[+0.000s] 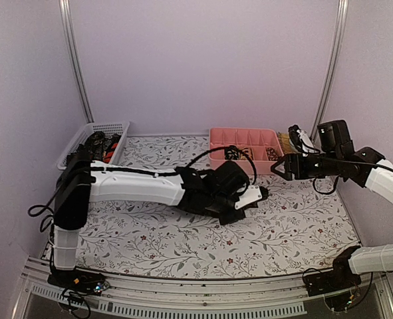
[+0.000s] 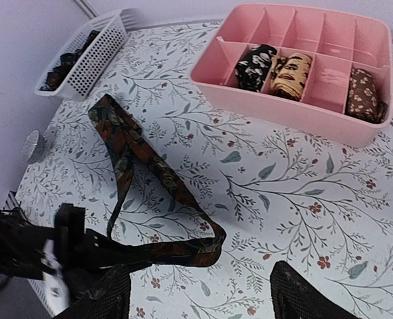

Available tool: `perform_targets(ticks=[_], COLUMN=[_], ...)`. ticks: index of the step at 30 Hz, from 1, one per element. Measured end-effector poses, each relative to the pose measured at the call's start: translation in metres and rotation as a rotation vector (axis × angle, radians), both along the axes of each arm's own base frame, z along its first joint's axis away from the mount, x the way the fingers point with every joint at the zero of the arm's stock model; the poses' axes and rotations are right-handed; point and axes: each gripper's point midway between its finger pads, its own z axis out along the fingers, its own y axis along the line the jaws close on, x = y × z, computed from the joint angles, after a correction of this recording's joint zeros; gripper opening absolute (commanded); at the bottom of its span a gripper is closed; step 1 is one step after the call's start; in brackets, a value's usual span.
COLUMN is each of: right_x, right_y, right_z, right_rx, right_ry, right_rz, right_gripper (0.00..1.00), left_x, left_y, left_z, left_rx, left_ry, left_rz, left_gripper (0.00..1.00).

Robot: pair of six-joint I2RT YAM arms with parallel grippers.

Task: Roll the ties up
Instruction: Pick up the tie from the center of the board, then pass from the left arm to the right

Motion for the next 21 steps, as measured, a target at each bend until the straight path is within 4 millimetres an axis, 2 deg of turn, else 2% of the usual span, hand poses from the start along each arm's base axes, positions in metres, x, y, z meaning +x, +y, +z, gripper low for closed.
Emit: perform_targets(ticks=[2, 6, 9, 11, 12, 17, 19, 21], right_x=[-0.003, -0.009, -0.016, -0.022, -0.026, -0.054, -0.056, -0.050], right_y=[0.010, 0.030, 0.044, 0.056, 0.062, 0.102, 0.114, 0.121], right_z=[0.000, 0.002, 0.003, 0.011, 0.015, 0.040, 0.043, 0.039], right_rx=[0.038, 0.127, 0.194, 0.233, 0.244, 0.277, 0.273, 0.254], right_ry=[-0.009, -0.050, -0.079, -0.120, -0.140, -0.283, -0.319, -0.337], right_rz=[0.057, 0.170, 0.255, 0.320, 0.352, 0.535, 0.570, 0.570], right_gripper=[0.72, 0.73, 0.73, 0.73, 0.73, 0.72, 0.67, 0.58], left_x=[0.008, 0.030, 0.035, 0.034, 0.033, 0.023, 0.021, 0.020], left_y=[0.004, 0.023, 0.041, 0.049, 0.051, 0.054, 0.055, 0.056], left_z=[0.048, 0.170, 0.232, 0.249, 0.250, 0.236, 0.234, 0.233], left_rx=[-0.086, -0.326, -0.462, -0.508, -0.513, -0.496, -0.499, -0.501], left_ry=[0.006, -0.001, 0.016, 0.049, 0.065, 0.187, 0.224, 0.254], left_rz=[0.023, 0.083, 0.112, 0.121, 0.122, 0.131, 0.131, 0.134], left_gripper=[0.00, 0.00, 0.00, 0.00, 0.00, 0.00, 0.00, 0.00])
